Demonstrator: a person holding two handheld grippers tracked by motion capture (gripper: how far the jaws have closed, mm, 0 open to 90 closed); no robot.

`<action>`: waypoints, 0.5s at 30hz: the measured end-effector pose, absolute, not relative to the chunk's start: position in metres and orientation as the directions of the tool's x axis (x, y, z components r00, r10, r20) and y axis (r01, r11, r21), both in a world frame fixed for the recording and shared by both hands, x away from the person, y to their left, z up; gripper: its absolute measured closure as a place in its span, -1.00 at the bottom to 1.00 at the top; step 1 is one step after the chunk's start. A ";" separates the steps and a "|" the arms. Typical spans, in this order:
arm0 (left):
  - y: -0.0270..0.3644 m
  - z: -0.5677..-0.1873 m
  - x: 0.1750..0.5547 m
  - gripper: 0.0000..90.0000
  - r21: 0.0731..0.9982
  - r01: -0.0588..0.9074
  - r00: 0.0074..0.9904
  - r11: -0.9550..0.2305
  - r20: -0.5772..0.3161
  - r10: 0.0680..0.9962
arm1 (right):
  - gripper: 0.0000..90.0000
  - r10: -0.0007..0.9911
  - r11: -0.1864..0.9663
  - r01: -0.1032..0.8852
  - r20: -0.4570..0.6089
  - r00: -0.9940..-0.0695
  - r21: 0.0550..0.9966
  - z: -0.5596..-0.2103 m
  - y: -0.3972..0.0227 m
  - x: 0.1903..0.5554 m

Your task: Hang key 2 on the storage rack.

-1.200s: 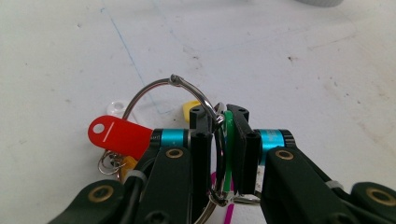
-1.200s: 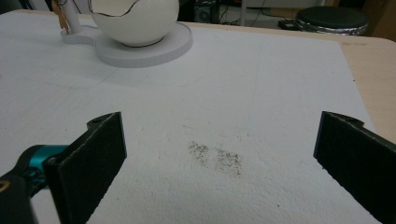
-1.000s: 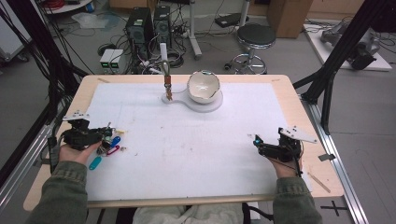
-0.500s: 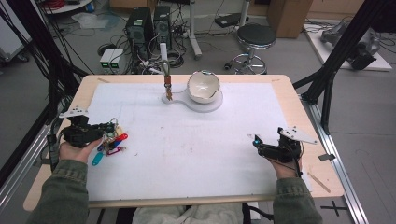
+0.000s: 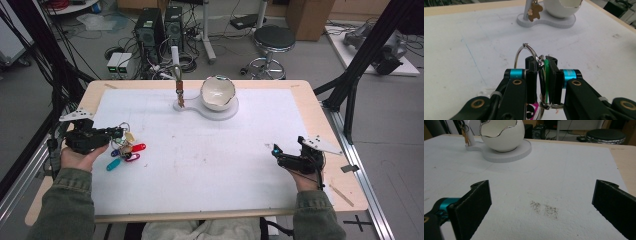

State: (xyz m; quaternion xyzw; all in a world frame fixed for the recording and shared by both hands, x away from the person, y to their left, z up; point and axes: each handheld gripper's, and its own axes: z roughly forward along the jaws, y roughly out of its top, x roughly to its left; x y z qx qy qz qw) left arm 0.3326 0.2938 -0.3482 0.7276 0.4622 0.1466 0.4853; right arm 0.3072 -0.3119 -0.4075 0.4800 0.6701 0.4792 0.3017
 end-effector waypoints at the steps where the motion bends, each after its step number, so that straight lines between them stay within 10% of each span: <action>1: 0.293 -0.345 0.333 0.77 0.844 0.527 0.533 -0.102 -0.234 0.813 | -0.97 0.933 0.074 0.356 0.061 -0.354 0.932 -0.407 -0.312 0.307; 15: 0.288 -0.319 0.347 0.77 0.852 0.504 0.567 -0.138 -0.207 0.798 | -0.97 0.937 0.072 0.358 0.060 -0.345 0.931 -0.407 -0.313 0.306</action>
